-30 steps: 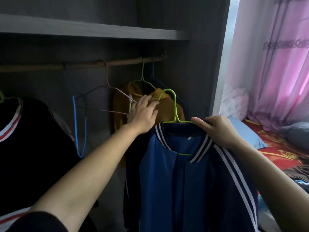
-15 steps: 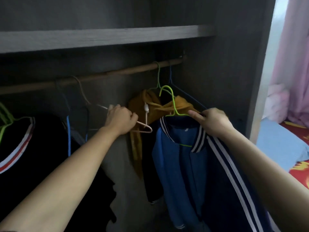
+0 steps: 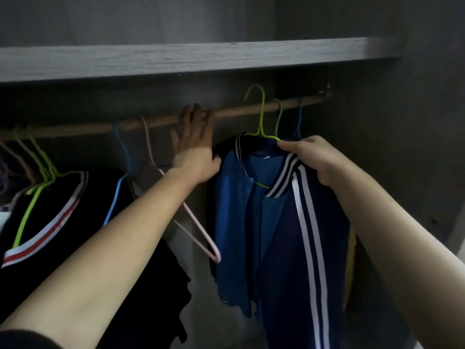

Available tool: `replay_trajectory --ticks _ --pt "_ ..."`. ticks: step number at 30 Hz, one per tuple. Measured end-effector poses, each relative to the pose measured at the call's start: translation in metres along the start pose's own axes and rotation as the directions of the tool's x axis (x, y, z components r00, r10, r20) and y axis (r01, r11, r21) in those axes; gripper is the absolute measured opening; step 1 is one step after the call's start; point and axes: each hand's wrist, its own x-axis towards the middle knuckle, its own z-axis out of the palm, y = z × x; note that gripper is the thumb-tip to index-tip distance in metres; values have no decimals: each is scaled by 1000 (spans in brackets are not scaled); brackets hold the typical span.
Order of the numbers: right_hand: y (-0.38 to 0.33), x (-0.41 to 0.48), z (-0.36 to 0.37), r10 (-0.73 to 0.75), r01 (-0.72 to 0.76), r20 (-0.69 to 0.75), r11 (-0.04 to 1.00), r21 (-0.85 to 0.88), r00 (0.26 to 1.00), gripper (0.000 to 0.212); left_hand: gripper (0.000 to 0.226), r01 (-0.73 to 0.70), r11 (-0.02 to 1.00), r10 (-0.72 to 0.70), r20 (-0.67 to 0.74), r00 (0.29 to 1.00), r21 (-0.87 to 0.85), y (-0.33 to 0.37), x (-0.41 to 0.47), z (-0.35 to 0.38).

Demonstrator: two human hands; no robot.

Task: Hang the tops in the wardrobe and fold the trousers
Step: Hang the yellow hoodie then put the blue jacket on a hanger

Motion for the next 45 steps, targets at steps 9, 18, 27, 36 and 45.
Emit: replay_trajectory --ticks 9,18,27,36,45 --pt "48 31 53 -65 66 9 980 -185 998 40 114 12 996 -11 -6 1000 86 -5 1 11" --pt "70 8 56 -278 221 -25 812 -541 960 43 88 33 990 -33 1 999 -140 -1 -2 -4" --pt "108 -100 48 -340 40 -296 713 -700 893 57 56 -195 908 175 -86 981 -371 35 -124 -15" --pt "220 -297 60 -65 -395 -522 578 -714 850 50 54 -260 789 305 -12 952 -556 56 -286 21" --pt "249 -537 48 -73 -738 -785 297 -606 615 66 66 -290 513 637 133 759 -808 161 -412 -14"
